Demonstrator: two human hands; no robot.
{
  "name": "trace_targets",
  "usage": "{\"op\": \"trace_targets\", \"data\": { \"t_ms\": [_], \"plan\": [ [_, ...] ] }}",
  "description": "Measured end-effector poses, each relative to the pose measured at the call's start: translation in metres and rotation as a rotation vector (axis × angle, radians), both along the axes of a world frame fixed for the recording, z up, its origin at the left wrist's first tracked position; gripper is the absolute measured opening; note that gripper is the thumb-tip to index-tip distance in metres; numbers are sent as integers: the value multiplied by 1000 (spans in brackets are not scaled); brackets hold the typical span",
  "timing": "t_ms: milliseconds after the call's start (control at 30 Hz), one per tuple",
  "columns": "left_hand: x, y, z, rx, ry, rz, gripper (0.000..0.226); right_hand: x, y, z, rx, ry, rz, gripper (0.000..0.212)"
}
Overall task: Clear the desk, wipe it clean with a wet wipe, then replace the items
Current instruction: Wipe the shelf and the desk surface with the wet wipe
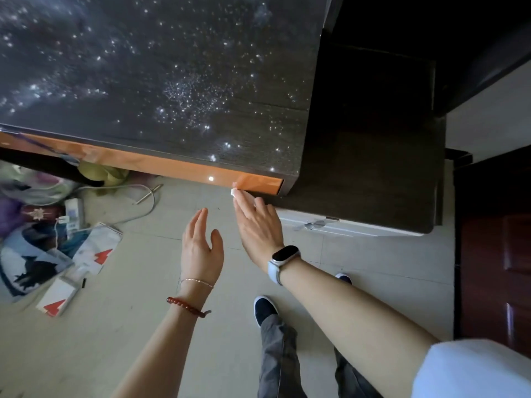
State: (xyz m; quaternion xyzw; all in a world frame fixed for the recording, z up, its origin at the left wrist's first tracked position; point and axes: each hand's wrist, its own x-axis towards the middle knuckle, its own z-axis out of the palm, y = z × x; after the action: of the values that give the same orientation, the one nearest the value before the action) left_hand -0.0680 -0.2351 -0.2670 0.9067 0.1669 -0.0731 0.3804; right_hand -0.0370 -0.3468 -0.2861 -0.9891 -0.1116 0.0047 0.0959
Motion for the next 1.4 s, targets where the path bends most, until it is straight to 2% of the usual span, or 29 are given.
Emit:
{"op": "trace_targets", "data": {
  "t_ms": [100, 233, 433, 600, 767, 900, 1000, 1100, 1267, 1400],
  "plan": [
    [-8, 9, 3, 28, 7, 3, 43, -8, -32, 2, 4, -22, 59, 57],
    [-13, -11, 6, 70, -30, -158, 41, -31, -112, 2, -76, -20, 105, 62],
    [-11, -102, 13, 108, -70, -455, 47, -59, -219, 16, -69, 22, 42, 60],
    [15, -178, 17, 222, -65, -566, 46, -67, -290, 27, 23, 66, 43, 52],
    [47, -216, 8, 392, 48, -501, 52, -42, -330, 22, 180, 26, -133, 55],
    [53, -230, 0, 446, 116, -448, 56, 11, -339, 18, 145, 98, -333, 61],
    [52, -234, -2, 440, 114, -398, 56, 17, -331, 13, 5, 177, -280, 48],
    [53, -237, -4, 450, 100, -368, 59, 24, -328, 17, -92, 253, -246, 52],
    [59, -244, -4, 460, 83, -295, 54, 101, -333, 19, -47, 303, -327, 57],
    [63, -248, -1, 476, 101, -257, 51, 89, -332, 25, -45, 287, -256, 56]
  ]
}}
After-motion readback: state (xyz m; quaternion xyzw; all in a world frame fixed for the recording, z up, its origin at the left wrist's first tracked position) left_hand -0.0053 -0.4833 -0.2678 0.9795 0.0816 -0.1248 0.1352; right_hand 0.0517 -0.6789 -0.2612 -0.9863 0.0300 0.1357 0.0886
